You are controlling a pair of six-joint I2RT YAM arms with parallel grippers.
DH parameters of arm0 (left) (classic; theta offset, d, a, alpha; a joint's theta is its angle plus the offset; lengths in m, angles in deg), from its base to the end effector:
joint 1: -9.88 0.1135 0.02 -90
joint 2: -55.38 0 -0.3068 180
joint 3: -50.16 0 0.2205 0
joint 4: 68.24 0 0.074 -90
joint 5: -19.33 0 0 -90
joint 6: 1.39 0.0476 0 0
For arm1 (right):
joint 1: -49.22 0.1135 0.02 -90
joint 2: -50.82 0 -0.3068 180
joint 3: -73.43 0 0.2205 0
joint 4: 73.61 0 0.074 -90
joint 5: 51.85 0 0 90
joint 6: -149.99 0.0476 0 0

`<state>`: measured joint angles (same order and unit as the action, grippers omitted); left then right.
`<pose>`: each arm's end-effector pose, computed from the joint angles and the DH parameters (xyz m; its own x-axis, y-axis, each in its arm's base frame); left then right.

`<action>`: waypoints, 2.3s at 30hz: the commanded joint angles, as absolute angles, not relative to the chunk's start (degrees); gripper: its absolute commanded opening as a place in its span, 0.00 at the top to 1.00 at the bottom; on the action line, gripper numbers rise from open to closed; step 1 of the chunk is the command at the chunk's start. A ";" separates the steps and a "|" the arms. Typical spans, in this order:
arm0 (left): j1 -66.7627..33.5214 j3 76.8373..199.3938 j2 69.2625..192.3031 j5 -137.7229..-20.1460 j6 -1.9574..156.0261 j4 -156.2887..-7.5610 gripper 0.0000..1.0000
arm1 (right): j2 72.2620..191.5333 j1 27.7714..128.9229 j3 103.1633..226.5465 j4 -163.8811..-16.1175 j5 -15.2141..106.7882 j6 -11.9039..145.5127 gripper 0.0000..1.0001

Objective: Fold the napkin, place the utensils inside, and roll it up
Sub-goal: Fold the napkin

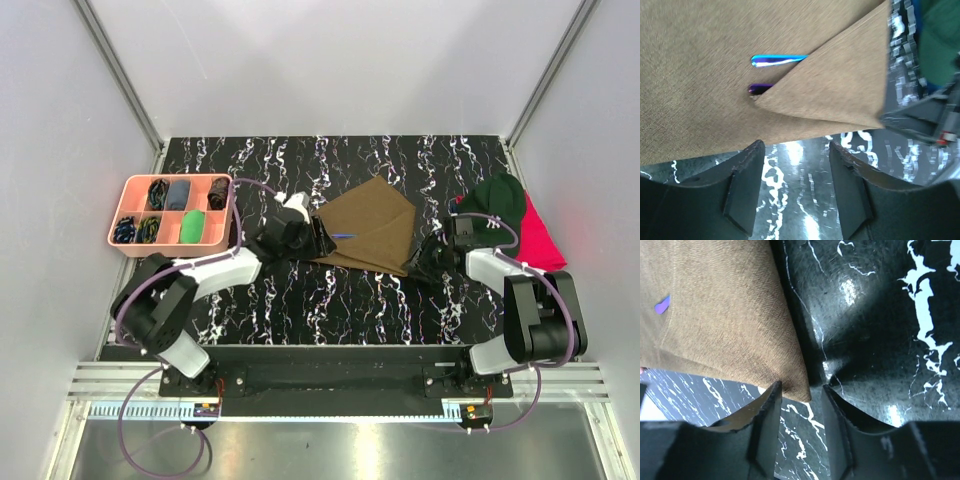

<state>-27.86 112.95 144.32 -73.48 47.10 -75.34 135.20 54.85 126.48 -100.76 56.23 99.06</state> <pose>0.2468 -0.1940 0.2564 -0.7513 -0.2555 -0.6084 0.1947 0.7951 -0.5744 0.2380 0.0383 0.2025 -0.8192 0.5213 -0.2391 0.3369 0.7748 0.5349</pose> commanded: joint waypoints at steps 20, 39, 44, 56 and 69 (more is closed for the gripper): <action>-27.83 121.32 157.77 -71.20 48.97 -71.90 0.46 | 128.25 55.20 128.07 -104.08 58.45 97.70 0.47; -26.60 121.94 160.49 -70.76 50.03 -69.97 0.55 | 127.63 55.20 128.24 -105.22 59.15 97.26 0.47; -26.16 122.28 160.85 -70.76 50.21 -68.91 0.59 | 127.55 55.20 128.16 -105.31 59.06 97.34 0.46; -26.07 120.89 161.20 -74.01 49.24 -65.50 0.88 | 127.72 55.20 128.07 -105.66 58.71 97.34 0.46; -25.98 112.36 155.22 -72.87 48.10 -60.30 1.00 | 126.84 55.20 127.72 -105.93 58.62 97.43 0.46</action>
